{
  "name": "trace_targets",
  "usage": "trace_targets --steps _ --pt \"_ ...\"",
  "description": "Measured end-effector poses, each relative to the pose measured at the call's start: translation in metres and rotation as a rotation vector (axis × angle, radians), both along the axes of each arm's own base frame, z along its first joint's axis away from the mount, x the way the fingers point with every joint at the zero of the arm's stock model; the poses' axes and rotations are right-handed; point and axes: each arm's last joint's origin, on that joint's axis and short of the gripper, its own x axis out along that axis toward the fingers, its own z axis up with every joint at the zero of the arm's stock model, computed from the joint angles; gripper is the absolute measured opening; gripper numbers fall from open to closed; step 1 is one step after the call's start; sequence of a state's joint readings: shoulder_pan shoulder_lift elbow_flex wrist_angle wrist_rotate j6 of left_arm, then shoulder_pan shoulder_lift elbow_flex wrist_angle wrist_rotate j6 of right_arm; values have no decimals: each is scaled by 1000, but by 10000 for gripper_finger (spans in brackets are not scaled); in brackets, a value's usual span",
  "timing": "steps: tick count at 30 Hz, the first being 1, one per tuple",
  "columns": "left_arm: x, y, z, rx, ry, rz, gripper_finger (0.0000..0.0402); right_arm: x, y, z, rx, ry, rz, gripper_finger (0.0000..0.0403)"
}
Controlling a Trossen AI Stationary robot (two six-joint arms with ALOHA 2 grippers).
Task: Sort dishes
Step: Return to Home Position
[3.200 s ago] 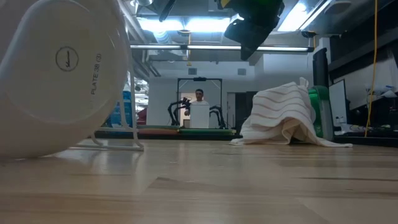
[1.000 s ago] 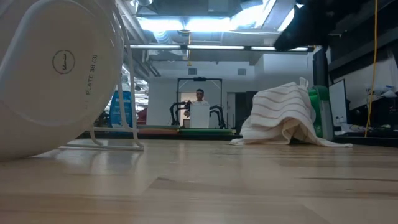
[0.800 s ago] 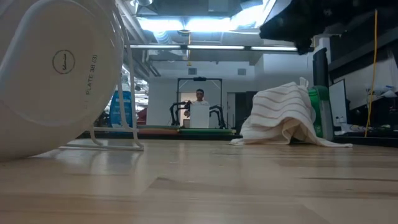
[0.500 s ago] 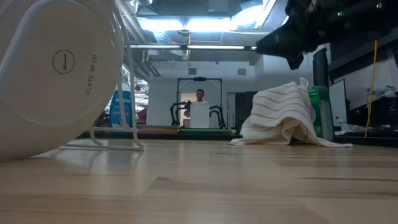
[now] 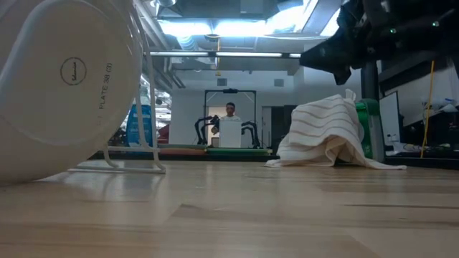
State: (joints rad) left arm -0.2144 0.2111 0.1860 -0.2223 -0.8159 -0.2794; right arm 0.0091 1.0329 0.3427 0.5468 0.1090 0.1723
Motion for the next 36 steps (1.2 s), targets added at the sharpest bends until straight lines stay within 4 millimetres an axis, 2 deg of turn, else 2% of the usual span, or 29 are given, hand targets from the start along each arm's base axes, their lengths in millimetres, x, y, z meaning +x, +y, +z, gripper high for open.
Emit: trace_targets --steps 8,18,26,36 --pt "-9 3 6 23 -53 4 155 -16 -3 -4 37 -33 41 76" --pt "-20 5 3 7 -72 6 155 -52 -4 -10 -1 -121 -8 76" --pt "-20 5 3 9 -69 9 155 -75 -3 -19 3 -171 -10 76" --pt "-20 5 3 51 -36 4 155 -96 -3 -16 3 -202 -11 76"
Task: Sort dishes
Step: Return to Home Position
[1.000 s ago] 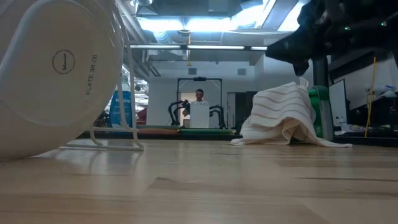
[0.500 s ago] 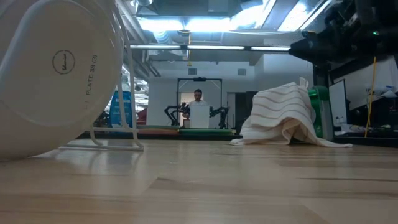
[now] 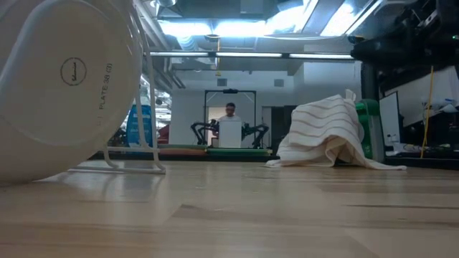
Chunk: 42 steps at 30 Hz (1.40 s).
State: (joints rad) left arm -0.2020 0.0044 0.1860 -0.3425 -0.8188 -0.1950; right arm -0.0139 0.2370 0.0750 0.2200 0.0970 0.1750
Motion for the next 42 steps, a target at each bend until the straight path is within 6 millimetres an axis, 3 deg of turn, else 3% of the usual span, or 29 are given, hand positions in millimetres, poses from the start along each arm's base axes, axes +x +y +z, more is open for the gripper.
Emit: trace_targets --steps 10,32,42 --pt "0 0 -1 -7 2 1 155 -9 0 -7 26 54 2 76" --pt "-5 1 -19 30 213 4 155 -9 1 -10 89 82 13 76" --pt "-5 1 -19 25 208 5 155 -11 1 -24 110 232 33 76"
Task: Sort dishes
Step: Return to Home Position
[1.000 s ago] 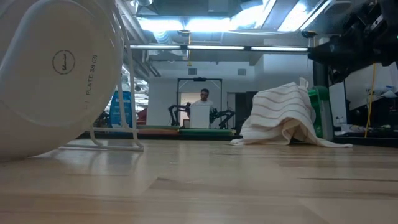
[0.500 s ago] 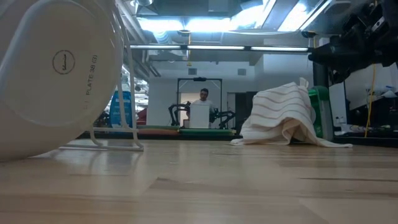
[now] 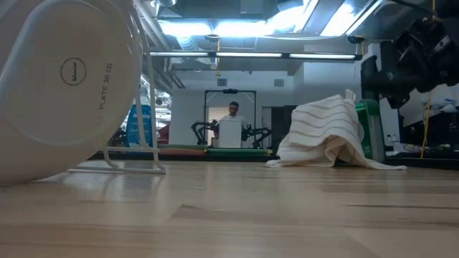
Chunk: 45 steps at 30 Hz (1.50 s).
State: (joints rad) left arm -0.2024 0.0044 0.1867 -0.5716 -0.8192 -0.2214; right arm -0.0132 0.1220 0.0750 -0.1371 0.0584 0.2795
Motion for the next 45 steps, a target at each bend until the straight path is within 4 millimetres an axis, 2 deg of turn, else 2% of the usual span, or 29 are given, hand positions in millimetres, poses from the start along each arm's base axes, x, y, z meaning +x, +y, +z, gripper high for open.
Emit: trace_targets --steps 7,45 --pt "0 0 0 0 0 0 155 -1 0 -2 -70 33 16 76" --pt "0 0 0 0 0 0 155 -1 0 -3 -47 42 10 76"
